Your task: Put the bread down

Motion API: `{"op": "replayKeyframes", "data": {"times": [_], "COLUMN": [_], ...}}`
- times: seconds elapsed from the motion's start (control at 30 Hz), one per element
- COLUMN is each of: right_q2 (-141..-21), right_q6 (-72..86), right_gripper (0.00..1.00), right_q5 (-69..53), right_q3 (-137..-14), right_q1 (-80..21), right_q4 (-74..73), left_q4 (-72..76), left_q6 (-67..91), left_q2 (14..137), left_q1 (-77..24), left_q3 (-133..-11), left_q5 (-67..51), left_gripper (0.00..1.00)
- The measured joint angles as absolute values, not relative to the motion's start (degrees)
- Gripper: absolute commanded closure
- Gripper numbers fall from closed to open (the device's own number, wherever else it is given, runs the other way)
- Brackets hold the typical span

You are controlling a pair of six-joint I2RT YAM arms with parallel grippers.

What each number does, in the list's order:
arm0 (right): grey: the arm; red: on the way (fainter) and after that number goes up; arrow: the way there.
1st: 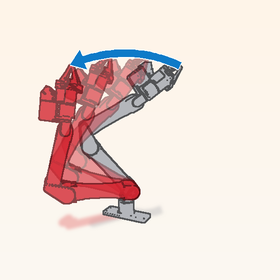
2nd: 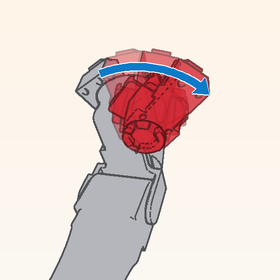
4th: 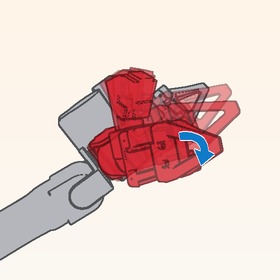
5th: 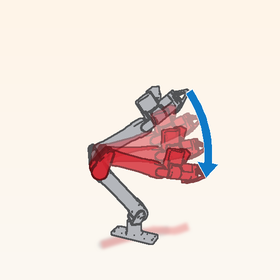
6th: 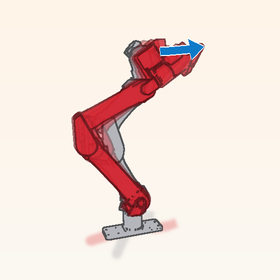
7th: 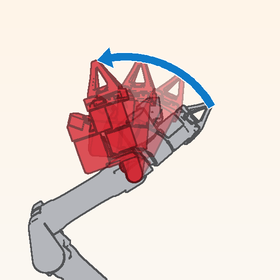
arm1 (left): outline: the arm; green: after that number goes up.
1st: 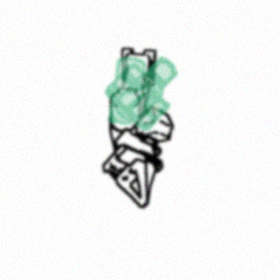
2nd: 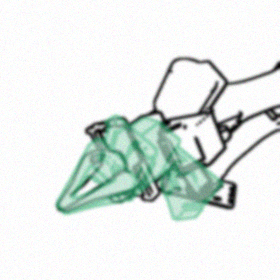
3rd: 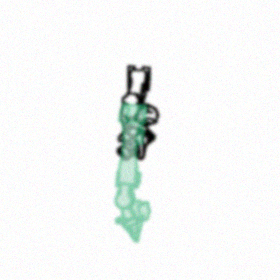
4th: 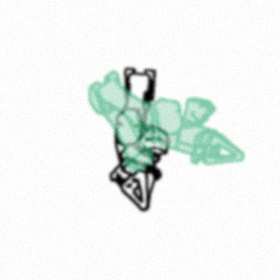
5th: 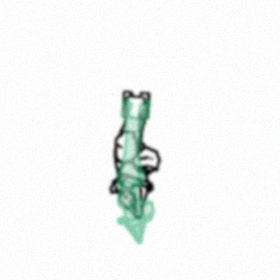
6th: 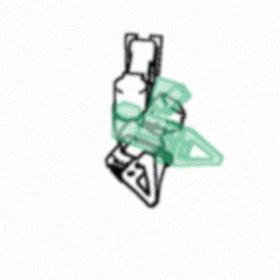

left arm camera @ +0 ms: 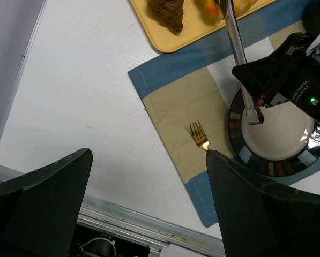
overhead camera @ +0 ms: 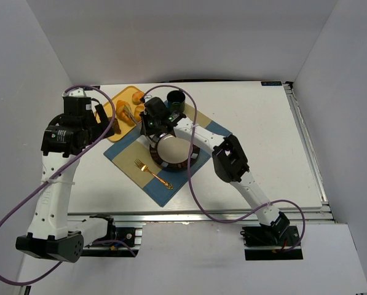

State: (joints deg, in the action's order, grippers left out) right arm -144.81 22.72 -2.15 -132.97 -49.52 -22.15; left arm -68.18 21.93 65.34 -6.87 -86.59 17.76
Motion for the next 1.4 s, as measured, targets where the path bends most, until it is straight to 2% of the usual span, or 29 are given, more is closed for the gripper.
{"op": "replayKeyframes", "data": {"times": [0.2, 0.33, 0.73, 0.87, 1.13, 1.4], "right_q2": [-143.1, -137.8, -92.2, -83.0, -76.9, -74.4], "right_q6": [24.5, 27.1, 31.1, 32.8, 35.5, 37.3], "right_gripper": [1.0, 1.0, 1.0, 1.0, 1.0, 1.0], "right_q5": [-2.8, -3.4, 1.2, 1.4, -2.6, -2.3], "right_q3": [-133.0, -132.3, -103.0, -91.3, -64.3, -57.5], "right_q1": [-49.6, -49.6, -48.8, -48.3, -48.3, -48.0], "right_q4": [-22.1, -22.3, -28.4, -30.6, -29.4, -26.5], "left_q4": [-68.2, -68.3, -67.9, -68.3, -67.8, -67.2], "left_q6": [22.4, 22.6, 23.4, 23.1, 23.1, 22.9], "left_q2": [63.8, 62.7, 61.3, 61.2, 61.7, 63.4], "left_q1": [-6.9, -6.9, -6.9, -6.9, -7.2, -9.8], "left_q3": [-86.6, -86.9, -88.8, -88.4, -86.6, -86.6], "left_q5": [18.4, 19.1, 22.1, 22.6, 20.3, 20.0], "left_gripper": [0.02, 0.02, 0.02, 0.02, 0.03, 0.02]}}
